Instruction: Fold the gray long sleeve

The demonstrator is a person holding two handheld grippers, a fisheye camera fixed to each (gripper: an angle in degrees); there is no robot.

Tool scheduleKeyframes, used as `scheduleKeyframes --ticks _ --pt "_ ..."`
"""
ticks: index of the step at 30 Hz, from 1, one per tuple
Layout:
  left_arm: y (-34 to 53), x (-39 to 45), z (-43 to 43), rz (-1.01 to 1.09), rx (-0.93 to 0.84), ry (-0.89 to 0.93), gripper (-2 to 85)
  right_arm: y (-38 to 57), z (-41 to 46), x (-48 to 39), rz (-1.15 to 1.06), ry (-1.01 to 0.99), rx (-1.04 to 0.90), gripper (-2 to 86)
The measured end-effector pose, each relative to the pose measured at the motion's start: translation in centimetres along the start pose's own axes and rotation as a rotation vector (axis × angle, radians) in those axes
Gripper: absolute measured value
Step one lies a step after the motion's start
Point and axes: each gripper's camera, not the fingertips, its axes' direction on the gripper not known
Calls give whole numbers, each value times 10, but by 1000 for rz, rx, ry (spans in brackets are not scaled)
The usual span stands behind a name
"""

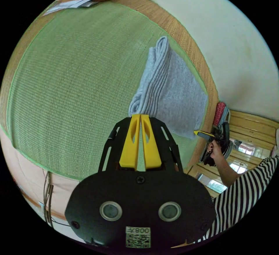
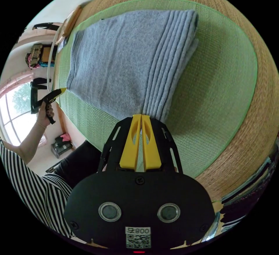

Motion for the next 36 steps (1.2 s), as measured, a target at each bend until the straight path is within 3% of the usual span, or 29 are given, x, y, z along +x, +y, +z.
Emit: scheduleKeyframes --ticks 7,13,21,27,32,36 --pt "29 -80 36 -280 57 456 98 -42 -12 -55 -94 -18 52 20" --pt "34 -108 74 -310 71 606 106 -126 -6 -133 -242 -94 88 75" --pt "45 -117 99 -280 136 601 66 -231 23 -252 -319 0 91 92" --pt "50 -85 102 -66 159 484 53 -270 63 -307 -271 132 -25 135" --pt "54 -34 111 175 151 425 51 -283 80 -334 -233 284 -55 132" --pt "58 -7 125 251 143 401 51 -290 92 -354 -234 460 -80 106"
